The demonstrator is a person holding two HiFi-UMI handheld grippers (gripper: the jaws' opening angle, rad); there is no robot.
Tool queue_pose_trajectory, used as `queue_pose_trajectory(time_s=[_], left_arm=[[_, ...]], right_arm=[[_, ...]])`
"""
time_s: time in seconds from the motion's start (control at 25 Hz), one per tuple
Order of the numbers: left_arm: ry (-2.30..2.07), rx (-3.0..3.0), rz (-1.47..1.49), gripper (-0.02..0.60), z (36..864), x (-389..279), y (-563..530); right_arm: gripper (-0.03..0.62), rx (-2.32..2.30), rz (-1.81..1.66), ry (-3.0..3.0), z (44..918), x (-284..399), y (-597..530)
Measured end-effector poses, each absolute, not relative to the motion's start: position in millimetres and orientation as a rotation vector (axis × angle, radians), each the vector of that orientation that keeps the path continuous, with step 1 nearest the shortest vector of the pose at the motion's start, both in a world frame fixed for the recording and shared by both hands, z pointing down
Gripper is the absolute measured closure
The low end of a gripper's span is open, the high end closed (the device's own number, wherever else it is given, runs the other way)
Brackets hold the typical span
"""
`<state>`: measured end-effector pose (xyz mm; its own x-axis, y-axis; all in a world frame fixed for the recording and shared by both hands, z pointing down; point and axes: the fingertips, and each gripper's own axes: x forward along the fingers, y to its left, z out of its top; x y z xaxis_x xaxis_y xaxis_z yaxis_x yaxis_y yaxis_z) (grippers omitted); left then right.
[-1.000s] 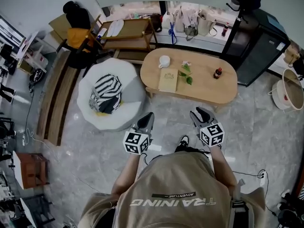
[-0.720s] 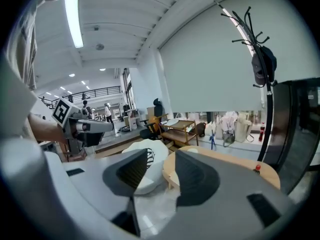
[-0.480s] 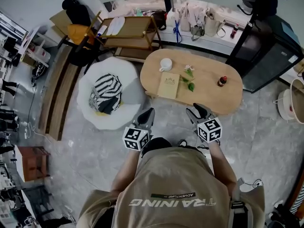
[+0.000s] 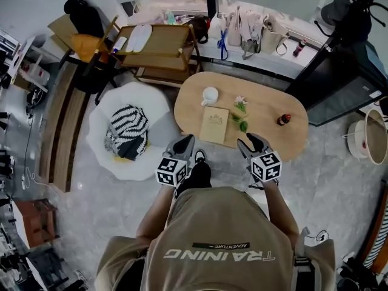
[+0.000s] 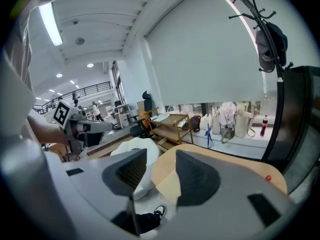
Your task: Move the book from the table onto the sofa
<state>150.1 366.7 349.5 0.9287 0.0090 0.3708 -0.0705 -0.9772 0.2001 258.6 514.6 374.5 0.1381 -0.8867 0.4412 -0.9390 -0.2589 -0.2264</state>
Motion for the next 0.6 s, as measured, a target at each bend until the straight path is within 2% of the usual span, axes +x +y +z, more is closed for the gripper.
queue_pose_trajectory(time_s=[0.24,0.6], left_arm=[[0.118,2.905,0.566,0.575,347,210,294],[0.246,2.827,0.676,0.575,380,256,250]], right_arm=[[0.442,2.362,0.777,-1.710,363,313,456],[0.428,2.385,0.997,-1.649,403,326,407]])
